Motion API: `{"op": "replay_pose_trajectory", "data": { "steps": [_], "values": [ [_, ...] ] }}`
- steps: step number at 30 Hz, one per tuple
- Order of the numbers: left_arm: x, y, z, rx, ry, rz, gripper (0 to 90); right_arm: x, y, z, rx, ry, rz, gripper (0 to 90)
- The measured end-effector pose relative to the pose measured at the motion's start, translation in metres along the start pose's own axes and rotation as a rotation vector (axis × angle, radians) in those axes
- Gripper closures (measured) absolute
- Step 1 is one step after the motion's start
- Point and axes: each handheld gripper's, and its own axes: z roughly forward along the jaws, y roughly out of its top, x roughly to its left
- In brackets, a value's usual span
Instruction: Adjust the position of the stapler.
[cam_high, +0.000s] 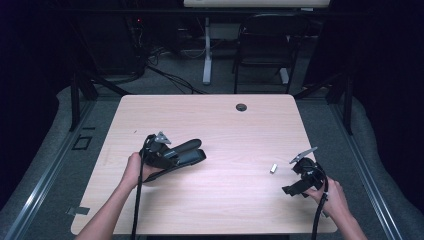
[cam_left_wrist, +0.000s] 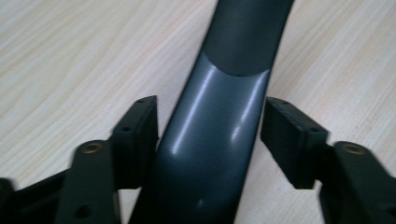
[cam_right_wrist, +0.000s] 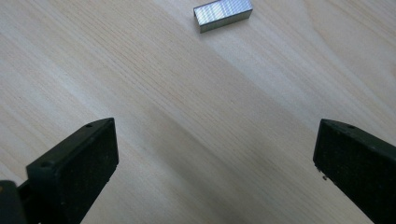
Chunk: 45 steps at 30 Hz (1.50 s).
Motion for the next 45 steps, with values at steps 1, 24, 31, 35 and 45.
{"op": "replay_pose_trajectory", "data": {
  "steps": [1, 24, 31, 35, 45],
  "values": [
    [0.003, -0.002, -0.001, -0.015, -0.017, -0.004, 43.3, -0.001, 0.000, 0.000, 0.006, 0.004, -0.001, 0.0],
    [0.005, -0.006, -0.004, -0.025, -0.117, 0.094, 53.0, 0.001, 0.001, 0.001, 0.007, -0.017, -0.004, 0.0],
    [-0.002, -0.005, -0.003, -0.021, -0.161, 0.132, 53.3, 0.001, 0.001, 0.001, 0.007, -0.014, -0.006, 0.0],
    [-0.005, -0.004, -0.003, -0.020, -0.169, 0.145, 53.4, 0.001, 0.001, 0.001, 0.006, -0.016, -0.003, 0.0],
    [-0.009, -0.003, -0.002, -0.023, -0.186, 0.158, 53.7, 0.001, 0.001, 0.001, 0.000, -0.002, -0.005, 0.0]
  ]
}}
